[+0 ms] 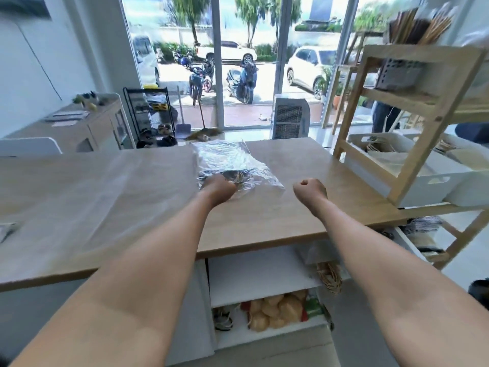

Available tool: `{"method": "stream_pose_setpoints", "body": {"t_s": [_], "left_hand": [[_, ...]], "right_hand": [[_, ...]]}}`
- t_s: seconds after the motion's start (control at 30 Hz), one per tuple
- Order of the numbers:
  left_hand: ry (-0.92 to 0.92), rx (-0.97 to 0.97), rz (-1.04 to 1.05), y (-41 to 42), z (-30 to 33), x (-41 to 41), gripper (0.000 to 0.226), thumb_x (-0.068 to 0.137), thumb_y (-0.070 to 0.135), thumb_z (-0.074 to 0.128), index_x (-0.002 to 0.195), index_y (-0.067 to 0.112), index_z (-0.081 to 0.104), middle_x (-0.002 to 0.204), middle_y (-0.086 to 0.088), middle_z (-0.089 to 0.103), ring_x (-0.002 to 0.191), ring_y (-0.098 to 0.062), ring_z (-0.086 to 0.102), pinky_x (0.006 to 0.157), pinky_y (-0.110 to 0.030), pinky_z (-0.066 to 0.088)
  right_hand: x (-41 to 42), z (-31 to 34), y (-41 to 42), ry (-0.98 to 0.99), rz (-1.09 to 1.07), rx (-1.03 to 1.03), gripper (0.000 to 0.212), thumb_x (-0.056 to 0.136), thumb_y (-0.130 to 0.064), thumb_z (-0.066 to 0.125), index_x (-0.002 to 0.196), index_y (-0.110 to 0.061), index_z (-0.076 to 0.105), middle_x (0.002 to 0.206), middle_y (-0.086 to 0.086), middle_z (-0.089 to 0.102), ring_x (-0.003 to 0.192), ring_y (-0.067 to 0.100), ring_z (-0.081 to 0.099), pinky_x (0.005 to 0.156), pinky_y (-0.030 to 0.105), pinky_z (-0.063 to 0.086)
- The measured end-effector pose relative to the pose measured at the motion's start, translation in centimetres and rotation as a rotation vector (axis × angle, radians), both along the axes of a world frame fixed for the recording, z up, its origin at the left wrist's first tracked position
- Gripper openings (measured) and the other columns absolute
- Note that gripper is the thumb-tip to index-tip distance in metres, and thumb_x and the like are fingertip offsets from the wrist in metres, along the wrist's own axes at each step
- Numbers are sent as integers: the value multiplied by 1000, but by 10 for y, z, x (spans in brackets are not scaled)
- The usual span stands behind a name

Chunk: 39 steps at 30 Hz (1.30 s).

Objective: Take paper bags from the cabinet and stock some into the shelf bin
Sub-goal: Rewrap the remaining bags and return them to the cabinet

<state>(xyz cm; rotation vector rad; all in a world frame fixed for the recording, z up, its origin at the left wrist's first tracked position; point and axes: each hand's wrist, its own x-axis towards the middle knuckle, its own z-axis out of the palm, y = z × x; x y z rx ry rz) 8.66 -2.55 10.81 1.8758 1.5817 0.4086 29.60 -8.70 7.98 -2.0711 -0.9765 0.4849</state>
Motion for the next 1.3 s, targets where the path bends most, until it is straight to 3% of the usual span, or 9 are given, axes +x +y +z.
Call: {"method": "stream_pose_setpoints", "body": {"t_s": [0.13,0.3,0.37,0.43,0.53,0.73,0.97,1.1,1.3], "left_hand": [[-24,59,109,49,9,-9,34,92,17,49,114,-3,65,111,-20,65,113,-34,60,76,-27,38],[-162,78,264,126,-1,-10,25,88,20,45,69,6,52,124,-34,55,79,-37,57,91,-48,49],[-182,-22,331,164,-8,-4,45,85,28,43,109,-7,60,137,-32,46,115,-43,55,104,-51,41],[-202,-148,361,191,-11,2,65,88,31,44,140,-9,39,145,-29,38,132,-40,43,109,-46,35],[-177,-193,408,228,-20,7,78,88,40,52,147,-5,30,153,-21,32,139,-35,36,111,-40,34],[-203,-351,445,271,-43,7,77,95,53,48,152,7,23,158,-13,26,143,-34,31,114,-43,32],[-316,-523,467,281,-46,2,75,89,43,64,149,14,30,153,-11,34,104,-23,67,80,-28,51],[-334,-611,468,263,-41,-7,69,90,29,66,146,8,31,92,-8,50,65,-17,51,78,-25,47],[-301,-606,308,233,-22,-24,74,89,21,67,149,7,26,77,-10,39,49,-23,46,39,-19,40]], "right_hand": [[-1,-4,56,111,36,27,18,77,-13,50,59,-11,52,62,5,39,66,20,34,54,24,30],[16,-15,149,176,82,30,16,80,-16,54,64,-14,52,64,5,37,66,18,32,54,24,29],[27,-21,192,215,107,38,26,83,-20,58,67,0,61,64,10,47,65,20,44,56,24,34],[37,-29,230,259,135,23,45,85,-28,65,102,13,67,95,21,70,93,28,66,73,26,45],[46,-37,281,340,234,-52,53,84,-38,68,114,5,64,122,17,65,112,29,60,87,29,43],[41,-57,332,424,352,-296,73,75,-44,75,126,3,51,104,14,59,76,19,55,69,30,51],[42,-61,340,498,352,-411,20,81,-2,68,87,-1,49,65,6,43,49,14,42,52,26,46],[40,-56,322,533,331,-454,19,82,-3,66,93,-1,51,69,7,41,46,14,40,49,24,41],[24,-41,261,575,197,-295,22,84,-3,65,64,-8,56,65,5,49,44,13,43,46,22,35]]}}
